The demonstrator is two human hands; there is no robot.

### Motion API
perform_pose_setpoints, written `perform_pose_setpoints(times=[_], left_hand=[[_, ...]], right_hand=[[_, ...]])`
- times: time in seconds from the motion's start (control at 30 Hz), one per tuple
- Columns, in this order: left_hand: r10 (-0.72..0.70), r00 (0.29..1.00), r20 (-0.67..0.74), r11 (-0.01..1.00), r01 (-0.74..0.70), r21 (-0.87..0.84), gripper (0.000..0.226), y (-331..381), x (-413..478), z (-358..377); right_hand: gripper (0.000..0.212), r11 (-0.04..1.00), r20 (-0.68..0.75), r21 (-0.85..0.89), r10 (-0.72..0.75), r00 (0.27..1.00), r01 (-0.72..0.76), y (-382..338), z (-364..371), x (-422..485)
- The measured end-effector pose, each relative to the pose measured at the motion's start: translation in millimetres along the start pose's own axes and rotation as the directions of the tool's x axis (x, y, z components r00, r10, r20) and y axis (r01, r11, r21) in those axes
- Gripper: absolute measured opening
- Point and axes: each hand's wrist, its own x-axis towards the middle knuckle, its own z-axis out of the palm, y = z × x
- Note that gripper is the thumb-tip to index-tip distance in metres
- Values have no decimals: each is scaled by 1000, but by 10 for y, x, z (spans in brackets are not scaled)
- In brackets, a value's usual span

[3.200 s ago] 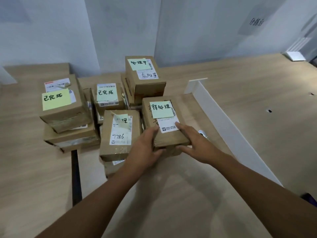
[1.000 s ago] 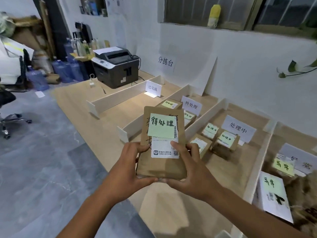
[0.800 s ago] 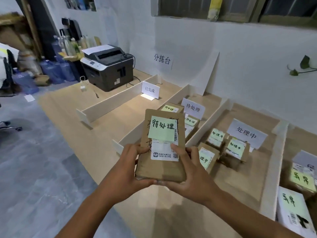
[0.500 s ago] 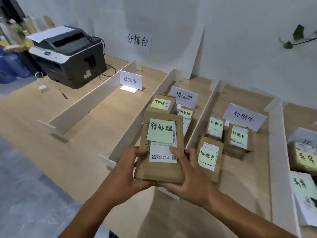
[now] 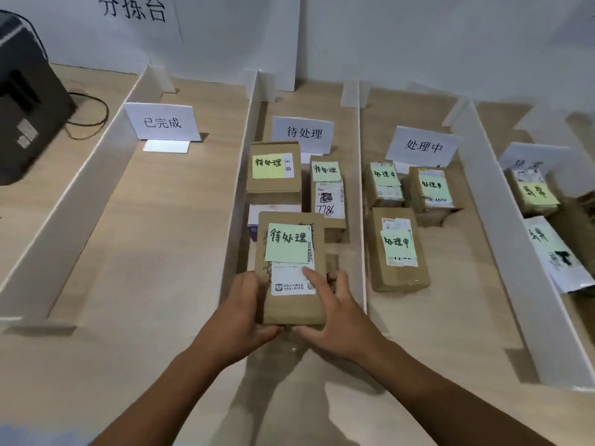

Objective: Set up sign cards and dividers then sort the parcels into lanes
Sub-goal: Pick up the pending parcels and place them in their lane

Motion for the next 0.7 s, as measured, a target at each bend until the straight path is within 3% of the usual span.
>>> perform_pose_setpoints(times=[0.37, 0.63, 0.7], left_hand=[[-147, 987, 61, 952, 125, 280, 61, -245, 292, 297], [-190, 980, 55, 934, 163, 319, 64, -289, 371, 297], [-180, 982, 60, 940, 153, 305, 73, -270, 340, 274]], right_hand=[[100, 989, 108, -101, 120, 987, -109, 201, 394, 332], [101, 994, 94, -89, 76, 993, -68, 289, 453, 403], [103, 993, 112, -90, 82, 990, -72, 246, 408, 380]])
